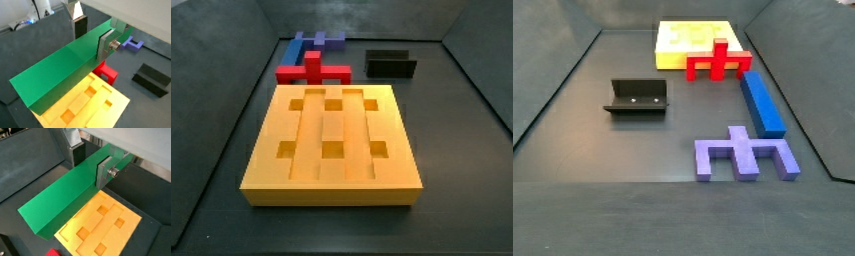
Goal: Pick up the green object. Move up. Move to above the board. Insert the green object.
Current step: Insert the green object.
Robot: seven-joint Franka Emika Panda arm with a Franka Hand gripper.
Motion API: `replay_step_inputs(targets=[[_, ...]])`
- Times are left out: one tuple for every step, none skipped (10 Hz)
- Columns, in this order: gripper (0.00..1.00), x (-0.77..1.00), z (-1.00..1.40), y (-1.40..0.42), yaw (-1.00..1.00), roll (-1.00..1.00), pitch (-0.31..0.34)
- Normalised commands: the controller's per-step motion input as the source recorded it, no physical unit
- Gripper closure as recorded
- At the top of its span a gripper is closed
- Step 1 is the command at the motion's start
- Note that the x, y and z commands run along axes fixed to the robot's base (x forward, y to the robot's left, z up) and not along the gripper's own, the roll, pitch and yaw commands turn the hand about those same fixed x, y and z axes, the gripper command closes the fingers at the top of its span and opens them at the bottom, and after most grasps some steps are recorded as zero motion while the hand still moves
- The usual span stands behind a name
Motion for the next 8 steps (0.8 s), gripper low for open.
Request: replay_step_inputs(targets=[[1.0, 0.21, -0.65, -0.34, 0.33, 0.28, -0.114], [1.0, 0.02, -0.76, -0.18, 0.23, 0.22, -0.123], [1.0, -0.11, -0.93, 0.0, 0.0, 0.07, -0.17], [1.0, -0.43, -0.82, 0.02, 0.0, -0.03, -0.223], [1.0, -0.52, -0.72, 0.03, -0.05, -0.09, -0.256], [1.0, -0.52, -0.72, 0.03, -0.05, -0.1, -0.259], [1.0, -0.45, -0.66, 0.01, -0.01, -0.12, -0.276], [1.0, -0.31, -0.59, 0.0, 0.0, -0.12, -0.31]])
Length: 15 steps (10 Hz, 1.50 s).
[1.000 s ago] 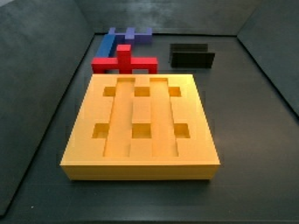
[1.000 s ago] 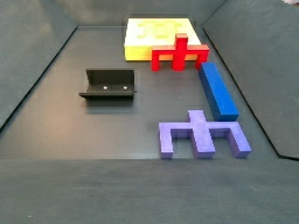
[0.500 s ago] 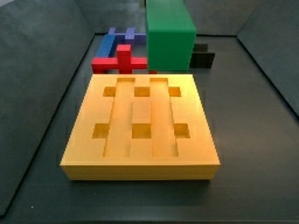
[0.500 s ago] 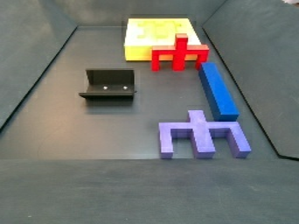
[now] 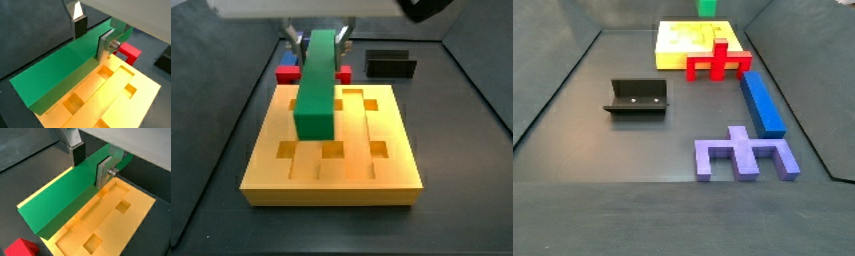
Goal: Pick up the green object. Move up. Move to above the board. Insert the green object.
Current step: Insert the green object.
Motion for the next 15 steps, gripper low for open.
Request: replay_step_inputs(targets=[[1.0, -0.07, -0.73, 0.0, 0.0, 0.0, -0.211], [1.0, 0.0, -0.62, 0.0, 0.05, 0.01, -0.127], [1.0, 0.0, -0.65, 0.01, 0.0, 0.01, -0.034], [1.0, 0.0, -0.66, 0.0, 0.0, 0.22, -0.024], [1.0, 0.0, -0.54, 0.0, 0.0, 0.31, 0.0], [1.0, 0.0, -0.47, 0.0, 0.0, 0.32, 0.0], [1.0, -0.04, -0.36, 0.0, 0.0, 0.19, -0.003], [1.0, -0.08, -0.23, 0.0, 0.0, 0.07, -0.056], [1.0, -0.05, -0.25, 0.0, 0.0, 0.12, -0.024], [1.0, -0.05, -0.24, 0.0, 0.0, 0.08, -0.023], [1.0, 0.0, -0.31, 0.0, 0.0, 0.08, -0.01], [1.0, 0.0, -0.3, 0.0, 0.04, 0.07, -0.011], [1.0, 0.01, -0.29, -0.09, 0.01, 0.01, -0.026], [1.0, 0.06, -0.29, -0.18, 0.03, 0.04, -0.02], [1.0, 0.05, -0.38, 0.0, 0.0, 0.01, -0.01]])
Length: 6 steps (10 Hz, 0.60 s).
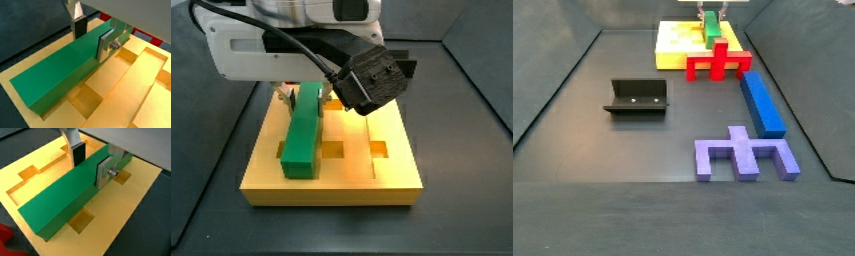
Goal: Pick up the green object. Move up. Move to above the board. Insert the green object.
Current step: Insert the green object.
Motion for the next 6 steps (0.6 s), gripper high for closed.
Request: replay_step_inputs(targets=[[1.0, 0.22, -0.38, 0.0, 0.0, 0.01, 0.0], [1.0, 0.19, -0.4, 0.06, 0.0, 0.05, 0.0], [1.0, 0.22, -0.33, 0.0, 0.0, 0.05, 0.0], [1.0, 0.1, -0.26, 0.0, 0.0, 0.0, 0.0], [1.0, 0.0, -0.12, 0.0, 0.0, 0.0, 0.0], [1.0, 0.0, 0.0, 0.0, 0.0, 0.0, 0.0]])
